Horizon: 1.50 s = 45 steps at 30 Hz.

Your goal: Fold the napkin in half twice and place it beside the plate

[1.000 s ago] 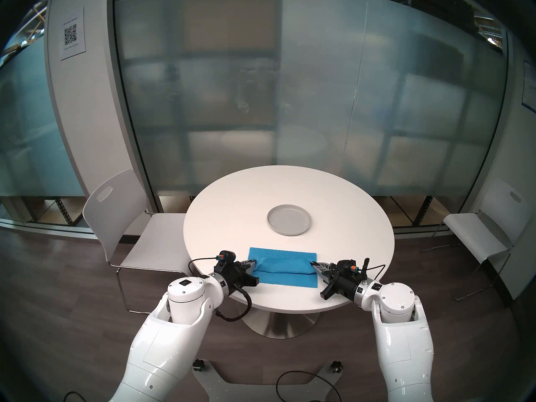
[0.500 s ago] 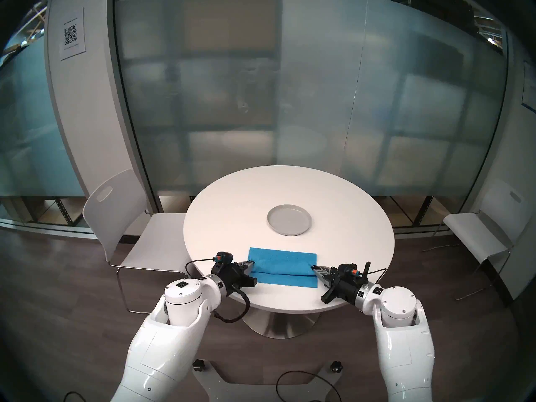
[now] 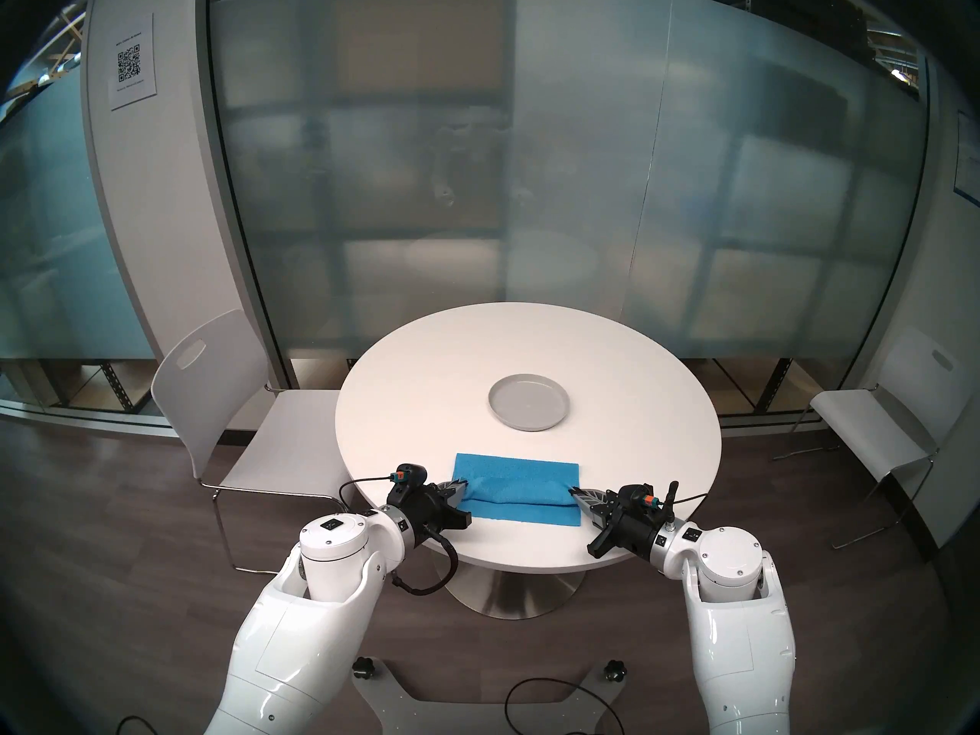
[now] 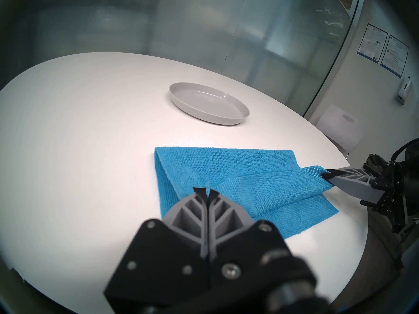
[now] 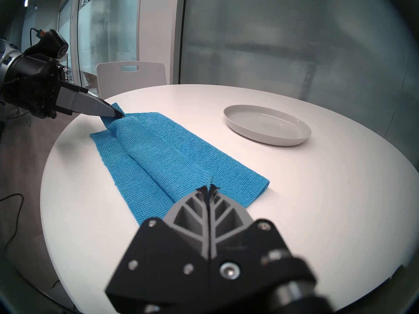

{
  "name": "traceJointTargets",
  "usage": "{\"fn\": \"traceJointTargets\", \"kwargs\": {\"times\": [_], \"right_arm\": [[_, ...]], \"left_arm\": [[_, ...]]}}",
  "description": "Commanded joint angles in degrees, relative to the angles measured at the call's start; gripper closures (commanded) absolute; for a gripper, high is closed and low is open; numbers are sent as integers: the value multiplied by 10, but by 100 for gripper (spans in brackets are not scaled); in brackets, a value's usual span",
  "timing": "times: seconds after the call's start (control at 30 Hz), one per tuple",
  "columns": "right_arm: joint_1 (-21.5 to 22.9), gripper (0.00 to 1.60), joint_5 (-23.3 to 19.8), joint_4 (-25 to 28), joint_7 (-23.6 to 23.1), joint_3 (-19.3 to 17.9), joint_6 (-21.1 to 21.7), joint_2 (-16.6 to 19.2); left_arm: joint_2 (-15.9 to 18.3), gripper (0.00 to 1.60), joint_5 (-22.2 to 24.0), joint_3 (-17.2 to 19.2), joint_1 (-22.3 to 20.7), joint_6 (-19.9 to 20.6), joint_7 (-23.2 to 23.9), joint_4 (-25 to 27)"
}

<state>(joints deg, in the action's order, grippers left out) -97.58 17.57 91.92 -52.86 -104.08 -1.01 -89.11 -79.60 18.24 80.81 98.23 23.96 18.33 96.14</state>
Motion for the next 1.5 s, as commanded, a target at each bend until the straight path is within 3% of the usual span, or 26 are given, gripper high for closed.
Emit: {"fn": "traceJointTargets", "kwargs": {"times": [0.0,0.37,0.9,1.47], "right_arm": [[-3,160,-3,19,-1,0,-1,-3],[-7,160,-3,20,-2,-3,0,-3],[-5,160,-3,12,-6,-8,-5,-1],[-12,160,4,13,-12,-11,-9,-3]], "left_arm": [[-1,160,2,-2,6,7,0,27],[-3,160,-5,0,4,8,-6,22],[1,160,-18,9,-39,-12,-9,-29],[2,160,-13,6,-5,-3,17,5]]}}
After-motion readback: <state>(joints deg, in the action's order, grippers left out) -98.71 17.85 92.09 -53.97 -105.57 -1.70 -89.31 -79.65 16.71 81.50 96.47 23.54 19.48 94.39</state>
